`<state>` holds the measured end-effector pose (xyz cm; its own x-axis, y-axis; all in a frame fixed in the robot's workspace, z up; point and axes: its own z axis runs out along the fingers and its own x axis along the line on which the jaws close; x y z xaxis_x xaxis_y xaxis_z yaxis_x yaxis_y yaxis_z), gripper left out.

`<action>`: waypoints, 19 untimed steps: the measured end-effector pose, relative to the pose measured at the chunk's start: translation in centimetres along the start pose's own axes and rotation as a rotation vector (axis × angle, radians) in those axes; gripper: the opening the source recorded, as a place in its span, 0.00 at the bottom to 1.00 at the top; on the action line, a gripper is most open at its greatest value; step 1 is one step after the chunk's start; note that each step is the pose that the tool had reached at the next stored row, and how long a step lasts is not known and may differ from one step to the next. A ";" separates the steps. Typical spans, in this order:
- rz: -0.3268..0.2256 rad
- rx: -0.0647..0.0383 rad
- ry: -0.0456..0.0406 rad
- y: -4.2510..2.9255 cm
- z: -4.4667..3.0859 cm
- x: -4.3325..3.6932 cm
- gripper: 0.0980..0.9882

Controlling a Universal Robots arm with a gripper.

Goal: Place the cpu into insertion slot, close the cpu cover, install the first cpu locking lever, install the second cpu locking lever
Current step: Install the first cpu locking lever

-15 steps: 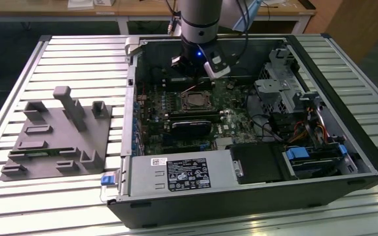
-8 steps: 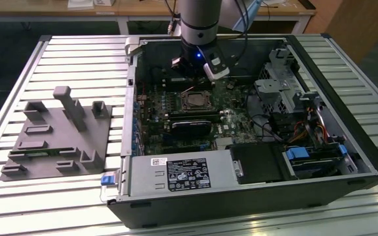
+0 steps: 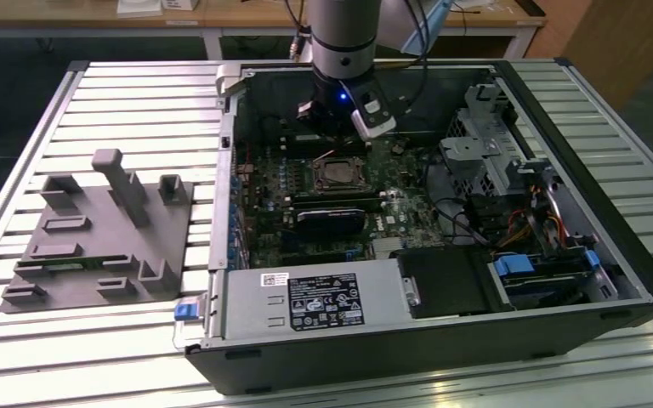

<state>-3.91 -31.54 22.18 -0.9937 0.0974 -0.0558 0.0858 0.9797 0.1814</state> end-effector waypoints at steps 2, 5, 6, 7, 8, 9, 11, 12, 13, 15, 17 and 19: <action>0.000 0.001 -0.0002 0.00 0.00 0.00 0.01; 0.000 0.001 -0.0005 0.03 0.01 0.04 0.01; 0.000 0.001 -0.0004 0.10 0.03 0.06 0.01; 0.000 0.000 -0.0011 0.50 0.22 0.12 0.01; -0.001 -0.001 -0.0069 0.77 0.54 0.17 0.01; -0.002 0.000 -0.0118 0.80 0.62 0.18 0.01; -0.005 0.004 -0.0250 0.83 0.73 0.19 0.01; -0.006 0.006 -0.0329 0.83 0.79 0.19 0.01; -0.008 0.009 -0.0394 0.83 0.83 0.20 0.01; -0.006 0.015 -0.0489 0.81 0.93 0.20 0.01; 0.018 0.019 -0.0550 0.80 1.02 0.21 0.01; 0.050 0.022 -0.0611 0.78 1.11 0.21 0.01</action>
<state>-3.97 -30.56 21.21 -0.9818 0.1567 -0.1071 0.1380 0.9768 0.1638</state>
